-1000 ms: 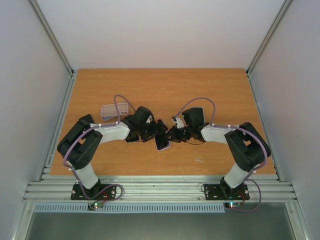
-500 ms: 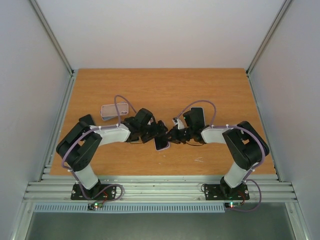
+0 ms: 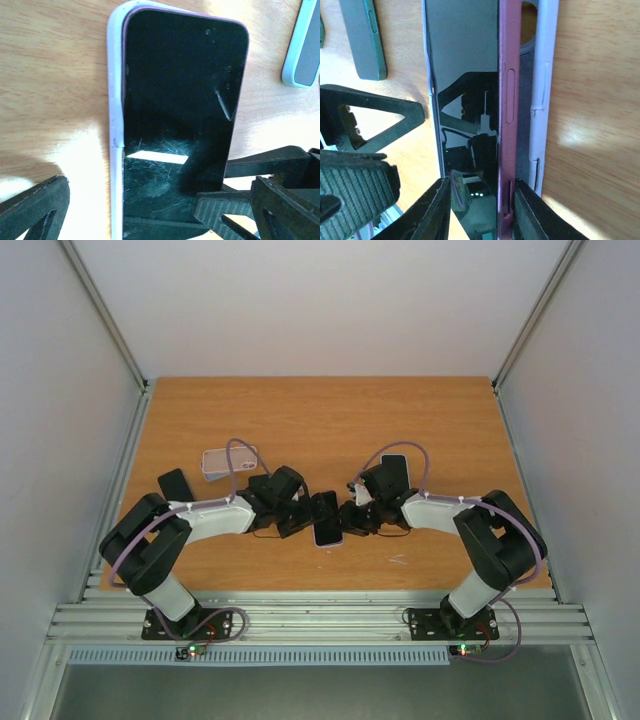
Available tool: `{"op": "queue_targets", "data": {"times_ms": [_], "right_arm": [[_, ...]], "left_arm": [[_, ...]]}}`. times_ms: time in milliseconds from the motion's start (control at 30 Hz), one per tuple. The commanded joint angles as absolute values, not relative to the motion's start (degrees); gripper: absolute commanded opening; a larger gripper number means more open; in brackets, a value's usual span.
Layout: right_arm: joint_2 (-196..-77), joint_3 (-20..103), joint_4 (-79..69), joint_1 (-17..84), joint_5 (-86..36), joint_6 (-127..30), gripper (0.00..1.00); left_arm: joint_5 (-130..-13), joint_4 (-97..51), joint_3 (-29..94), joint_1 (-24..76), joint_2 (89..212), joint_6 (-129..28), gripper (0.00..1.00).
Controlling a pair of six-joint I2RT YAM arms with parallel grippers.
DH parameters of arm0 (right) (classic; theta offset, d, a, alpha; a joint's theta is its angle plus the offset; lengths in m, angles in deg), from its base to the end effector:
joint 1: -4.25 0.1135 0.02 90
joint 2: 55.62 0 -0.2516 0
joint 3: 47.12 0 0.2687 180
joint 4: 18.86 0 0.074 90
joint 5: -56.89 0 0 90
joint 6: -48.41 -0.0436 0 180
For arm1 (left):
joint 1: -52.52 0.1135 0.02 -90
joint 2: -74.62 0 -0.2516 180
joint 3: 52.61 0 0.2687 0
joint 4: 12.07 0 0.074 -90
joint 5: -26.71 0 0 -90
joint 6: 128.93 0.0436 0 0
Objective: Put the phone into the phone case
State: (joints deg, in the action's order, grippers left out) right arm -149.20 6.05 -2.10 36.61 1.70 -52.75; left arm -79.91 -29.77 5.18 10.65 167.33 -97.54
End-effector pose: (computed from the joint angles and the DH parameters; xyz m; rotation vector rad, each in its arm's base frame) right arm 0.2399 0.1815 0.0982 -0.7248 2.5486 1.0563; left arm 0.2318 -0.2245 0.1190 -0.2683 2.7651 -0.9808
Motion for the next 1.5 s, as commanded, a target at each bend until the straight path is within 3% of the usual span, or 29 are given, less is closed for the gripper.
{"op": "queue_targets", "data": {"times_ms": [0, 233, 633, 933, 1167, 1467], "right_arm": [[-145.9, 9.5, 7.5, 37.6, -3.4, -48.2, 0.34], [-144.0, 12.6, 17.8, 39.4, -10.8, -44.1, 0.34], [-145.4, 12.6, 19.0, 41.7, -12.6, -44.4, 0.19], [-147.6, 13.1, 16.9, 43.4, -11.0, -45.1, 0.02], [-151.2, 15.3, 18.1, 45.4, -13.8, -44.9, 0.01], [-158.8, 19.0, 27.8, 49.0, -29.7, -43.9, 0.01]], "left_arm": [[-78.6, -32.9, 4.9, 10.4, 165.0, -96.4, 0.98], [-79.8, -34.2, 5.7, 10.4, 165.1, -95.6, 0.91], [-83.6, -32.9, 7.6, 10.2, 169.7, -95.2, 0.73], [-85.5, -30.5, 7.8, 9.2, 172.3, -96.5, 0.70], [-85.0, -28.0, 6.7, 7.7, 172.3, -99.0, 0.67], [-80.6, -29.4, 3.1, 8.6, 167.6, -101.4, 0.68]]}}
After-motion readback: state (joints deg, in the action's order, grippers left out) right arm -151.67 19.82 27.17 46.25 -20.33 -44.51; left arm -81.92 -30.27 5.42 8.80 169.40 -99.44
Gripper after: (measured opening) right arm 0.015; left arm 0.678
